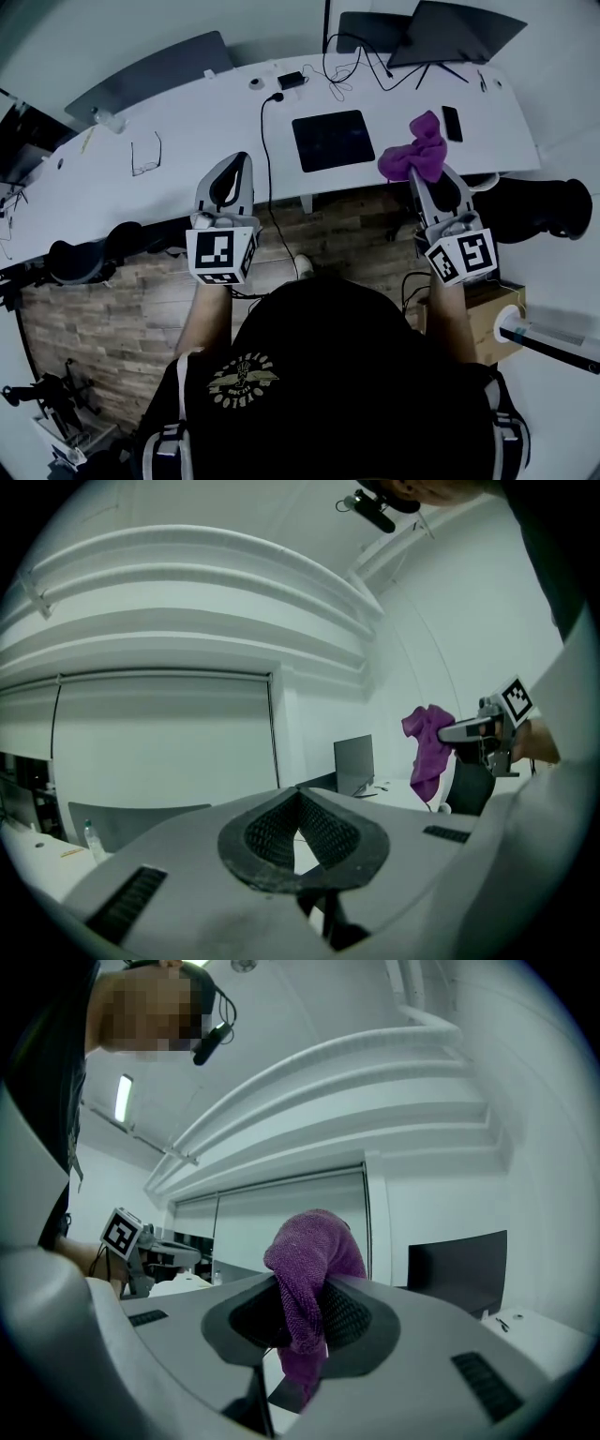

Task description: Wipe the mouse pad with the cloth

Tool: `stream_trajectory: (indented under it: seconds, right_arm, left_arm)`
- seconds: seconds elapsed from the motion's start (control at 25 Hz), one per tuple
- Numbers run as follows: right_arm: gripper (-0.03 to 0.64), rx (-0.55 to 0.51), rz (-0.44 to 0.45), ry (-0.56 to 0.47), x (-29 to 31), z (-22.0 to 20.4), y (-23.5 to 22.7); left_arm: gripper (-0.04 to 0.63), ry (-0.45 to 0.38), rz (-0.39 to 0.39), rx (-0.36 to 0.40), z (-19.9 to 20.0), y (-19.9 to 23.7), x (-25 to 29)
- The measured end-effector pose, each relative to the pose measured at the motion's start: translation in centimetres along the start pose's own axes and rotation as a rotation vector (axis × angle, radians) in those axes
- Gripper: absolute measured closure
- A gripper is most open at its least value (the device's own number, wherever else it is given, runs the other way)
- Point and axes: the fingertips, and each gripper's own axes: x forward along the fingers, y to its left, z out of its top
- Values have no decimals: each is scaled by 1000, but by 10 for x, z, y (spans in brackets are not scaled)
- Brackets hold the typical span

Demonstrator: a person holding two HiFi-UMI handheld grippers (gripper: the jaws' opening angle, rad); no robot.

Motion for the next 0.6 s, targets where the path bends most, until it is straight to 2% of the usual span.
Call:
stream_trajectory:
  seconds: [0.36, 0.6]
  right_arm:
    - [525, 17, -24, 5, 28, 13, 2]
    - [525, 36, -28, 44, 42, -4, -4]
  left_arm:
    - [594, 3, -39, -21, -12, 34, 41]
    - [594, 1, -36, -33, -18, 38, 50]
